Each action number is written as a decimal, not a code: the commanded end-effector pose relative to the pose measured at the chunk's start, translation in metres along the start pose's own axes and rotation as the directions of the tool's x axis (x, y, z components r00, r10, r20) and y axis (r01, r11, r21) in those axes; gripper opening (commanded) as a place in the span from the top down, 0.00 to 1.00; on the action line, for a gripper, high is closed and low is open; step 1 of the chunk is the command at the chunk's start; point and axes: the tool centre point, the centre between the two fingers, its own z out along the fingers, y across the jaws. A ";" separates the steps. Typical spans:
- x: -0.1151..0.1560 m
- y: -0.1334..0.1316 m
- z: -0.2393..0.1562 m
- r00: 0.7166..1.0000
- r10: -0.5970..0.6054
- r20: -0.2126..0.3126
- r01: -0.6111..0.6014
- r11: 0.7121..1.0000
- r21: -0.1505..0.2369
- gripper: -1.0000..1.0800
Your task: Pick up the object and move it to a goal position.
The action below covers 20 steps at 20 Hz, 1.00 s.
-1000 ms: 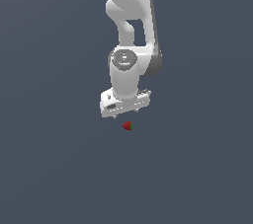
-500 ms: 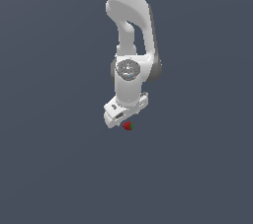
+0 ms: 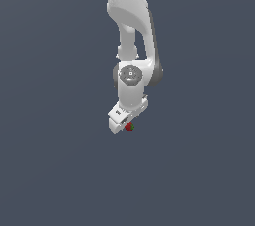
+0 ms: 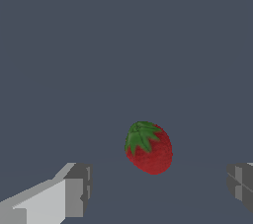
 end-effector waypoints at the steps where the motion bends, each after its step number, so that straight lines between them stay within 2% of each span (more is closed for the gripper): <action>1: 0.001 0.000 0.001 1.000 -0.017 -0.001 0.017 1.000 -0.001 0.04; 8: 0.001 0.000 0.008 1.000 -0.016 -0.001 0.016 1.000 0.000 0.04; 15: 0.000 -0.001 0.041 1.000 -0.019 -0.001 0.019 1.000 -0.001 0.04; 20: 0.001 0.000 0.052 1.000 -0.021 -0.001 0.021 1.000 -0.001 0.04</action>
